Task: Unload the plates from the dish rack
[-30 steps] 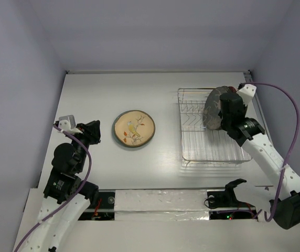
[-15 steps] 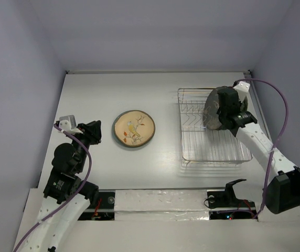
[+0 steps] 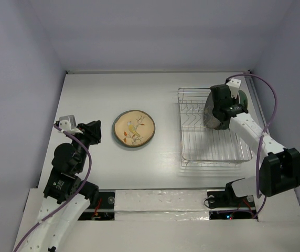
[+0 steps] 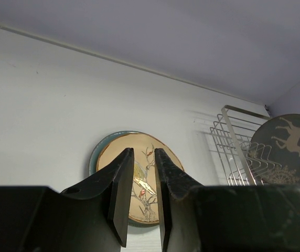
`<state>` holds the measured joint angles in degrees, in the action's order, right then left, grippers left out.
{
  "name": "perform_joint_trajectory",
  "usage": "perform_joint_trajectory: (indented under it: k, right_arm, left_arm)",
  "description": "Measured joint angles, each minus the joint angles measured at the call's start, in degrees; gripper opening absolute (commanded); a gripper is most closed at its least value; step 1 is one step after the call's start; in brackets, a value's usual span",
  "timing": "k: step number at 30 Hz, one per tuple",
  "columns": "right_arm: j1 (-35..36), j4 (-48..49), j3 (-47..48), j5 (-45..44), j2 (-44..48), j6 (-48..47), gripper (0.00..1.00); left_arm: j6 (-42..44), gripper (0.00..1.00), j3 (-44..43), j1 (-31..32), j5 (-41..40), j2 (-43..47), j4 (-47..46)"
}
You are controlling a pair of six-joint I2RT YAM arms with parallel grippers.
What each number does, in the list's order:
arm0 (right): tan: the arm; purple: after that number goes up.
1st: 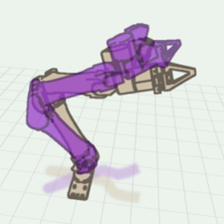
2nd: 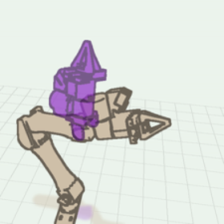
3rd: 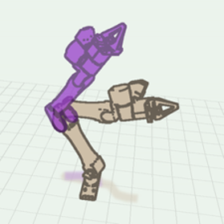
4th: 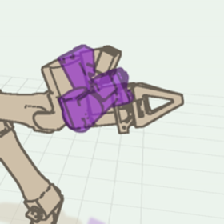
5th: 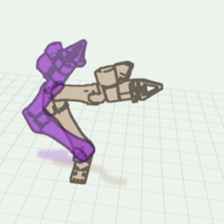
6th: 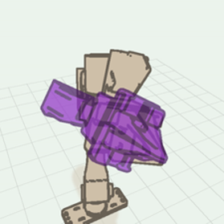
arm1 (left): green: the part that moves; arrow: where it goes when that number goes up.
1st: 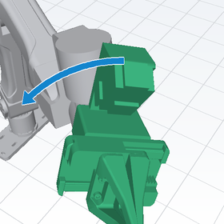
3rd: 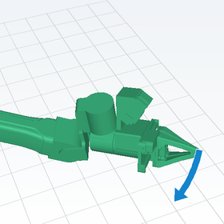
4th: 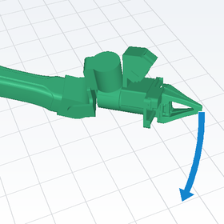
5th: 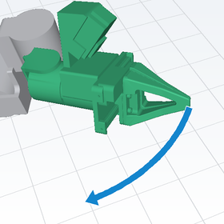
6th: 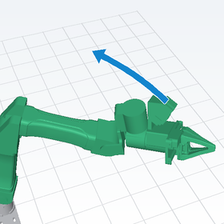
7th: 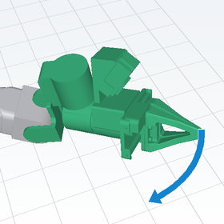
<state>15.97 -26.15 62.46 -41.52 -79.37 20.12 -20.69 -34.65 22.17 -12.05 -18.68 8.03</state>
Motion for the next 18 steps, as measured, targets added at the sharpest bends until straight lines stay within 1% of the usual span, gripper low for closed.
perform_joint_trajectory:
  k: [1, 7, 11, 15, 18]
  right_arm:
    - [-0.04, -0.07, 0.33, 0.0, -0.17, -0.31, 0.0]
    - [-0.11, -0.9, 1.86, 1.73, 0.11, -2.54, 0.0]
    - [0.37, -3.63, 5.81, 2.47, 1.05, -4.11, 0.0]
    - [2.05, -6.64, 10.38, 2.4, 4.76, -5.92, 0.0]
    - [4.07, -8.79, 12.41, 0.74, 8.46, -7.13, 0.0]
  left_arm:
    - [0.0, 0.2, 0.0, 0.0, 0.0, 0.0, 0.0]
    - [0.0, 0.2, 0.0, 0.0, 0.0, 0.0, 0.02]
    - [0.0, 0.2, 0.0, 0.0, 0.0, 0.0, 0.0]
    - [0.0, 0.2, 0.0, 0.0, 0.0, 0.0, 0.02]
    - [0.0, 0.2, 0.0, 0.0, 0.0, 0.0, 0.0]
